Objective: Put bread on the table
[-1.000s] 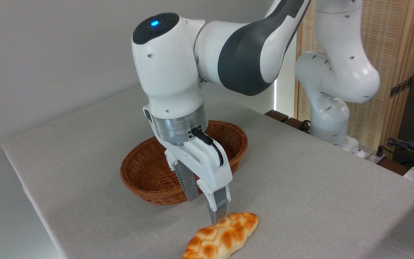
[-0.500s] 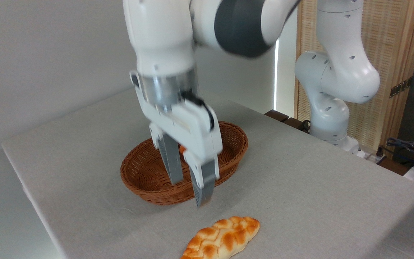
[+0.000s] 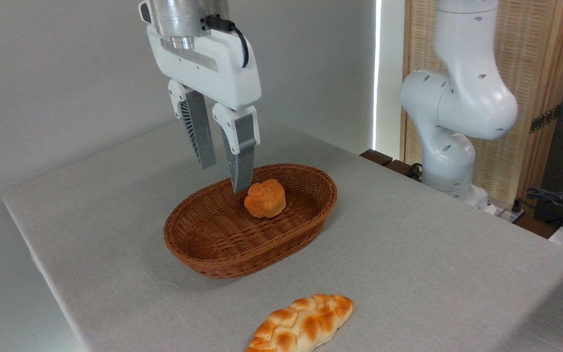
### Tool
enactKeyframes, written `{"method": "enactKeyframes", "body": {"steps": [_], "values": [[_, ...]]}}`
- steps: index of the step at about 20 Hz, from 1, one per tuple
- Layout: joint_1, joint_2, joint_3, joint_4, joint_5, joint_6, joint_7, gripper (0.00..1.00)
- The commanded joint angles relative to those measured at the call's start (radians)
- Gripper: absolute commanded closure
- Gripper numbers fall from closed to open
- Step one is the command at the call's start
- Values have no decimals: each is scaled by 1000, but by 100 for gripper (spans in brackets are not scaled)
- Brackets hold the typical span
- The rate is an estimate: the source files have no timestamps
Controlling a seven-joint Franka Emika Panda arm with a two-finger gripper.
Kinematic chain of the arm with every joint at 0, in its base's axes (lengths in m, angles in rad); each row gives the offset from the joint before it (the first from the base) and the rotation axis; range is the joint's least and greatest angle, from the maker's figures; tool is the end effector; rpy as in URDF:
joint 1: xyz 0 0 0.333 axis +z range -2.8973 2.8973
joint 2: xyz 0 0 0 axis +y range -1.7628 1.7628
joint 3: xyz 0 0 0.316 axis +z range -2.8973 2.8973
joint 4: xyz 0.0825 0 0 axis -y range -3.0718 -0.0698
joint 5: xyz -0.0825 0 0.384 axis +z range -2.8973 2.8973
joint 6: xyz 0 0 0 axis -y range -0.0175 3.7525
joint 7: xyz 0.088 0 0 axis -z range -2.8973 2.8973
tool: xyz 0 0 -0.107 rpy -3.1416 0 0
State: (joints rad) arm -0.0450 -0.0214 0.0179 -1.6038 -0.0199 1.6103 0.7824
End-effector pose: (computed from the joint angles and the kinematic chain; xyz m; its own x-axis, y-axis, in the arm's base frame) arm 0.5513 -0.0169 0.6242 0.6898 -0.7232 0.0341 -0.7235 -0.6903 -0.0053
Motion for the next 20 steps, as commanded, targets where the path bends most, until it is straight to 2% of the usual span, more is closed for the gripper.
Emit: {"method": "enactKeyframes", "body": {"steps": [1,12,17,20], "values": [[20,8,-38,4,-14,-24,-8,0],[27,6,-49,-2,-3,-30,-18,0],[27,3,-7,1,0,-30,-3,0],[27,4,-6,2,0,-30,21,0]]}}
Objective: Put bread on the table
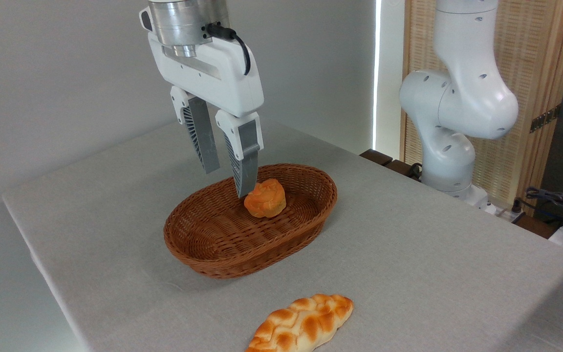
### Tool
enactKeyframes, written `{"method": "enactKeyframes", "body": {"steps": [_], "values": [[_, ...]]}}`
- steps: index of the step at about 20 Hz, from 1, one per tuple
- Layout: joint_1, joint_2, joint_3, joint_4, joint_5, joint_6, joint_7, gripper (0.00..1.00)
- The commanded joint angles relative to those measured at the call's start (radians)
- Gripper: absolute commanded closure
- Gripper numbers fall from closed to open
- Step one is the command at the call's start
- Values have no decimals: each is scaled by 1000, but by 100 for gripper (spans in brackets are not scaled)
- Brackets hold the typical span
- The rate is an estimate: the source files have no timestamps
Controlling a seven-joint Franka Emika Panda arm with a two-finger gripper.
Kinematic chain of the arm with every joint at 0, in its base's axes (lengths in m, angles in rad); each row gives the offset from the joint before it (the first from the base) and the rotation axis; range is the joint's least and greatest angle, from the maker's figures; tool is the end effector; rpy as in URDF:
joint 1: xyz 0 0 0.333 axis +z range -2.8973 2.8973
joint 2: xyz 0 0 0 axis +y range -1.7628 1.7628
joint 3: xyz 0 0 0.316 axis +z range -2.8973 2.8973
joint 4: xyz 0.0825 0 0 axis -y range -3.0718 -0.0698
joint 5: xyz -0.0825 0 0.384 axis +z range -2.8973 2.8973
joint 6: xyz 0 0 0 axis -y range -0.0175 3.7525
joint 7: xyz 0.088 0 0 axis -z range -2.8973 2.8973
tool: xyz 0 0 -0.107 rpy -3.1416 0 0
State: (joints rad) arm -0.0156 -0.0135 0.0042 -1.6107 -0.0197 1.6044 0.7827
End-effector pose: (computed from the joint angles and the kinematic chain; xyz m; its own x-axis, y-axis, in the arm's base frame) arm 0.5530 -0.0083 0.6161 0.7013 -0.7126 0.0190 -0.7129 -0.7013 0.0089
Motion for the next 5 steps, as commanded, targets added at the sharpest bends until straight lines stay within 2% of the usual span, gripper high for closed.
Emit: {"method": "enactKeyframes", "body": {"steps": [1,5], "values": [[-3,-2,8,9,0,-24,21,0],[-3,-2,8,12,-2,-24,21,0]]}}
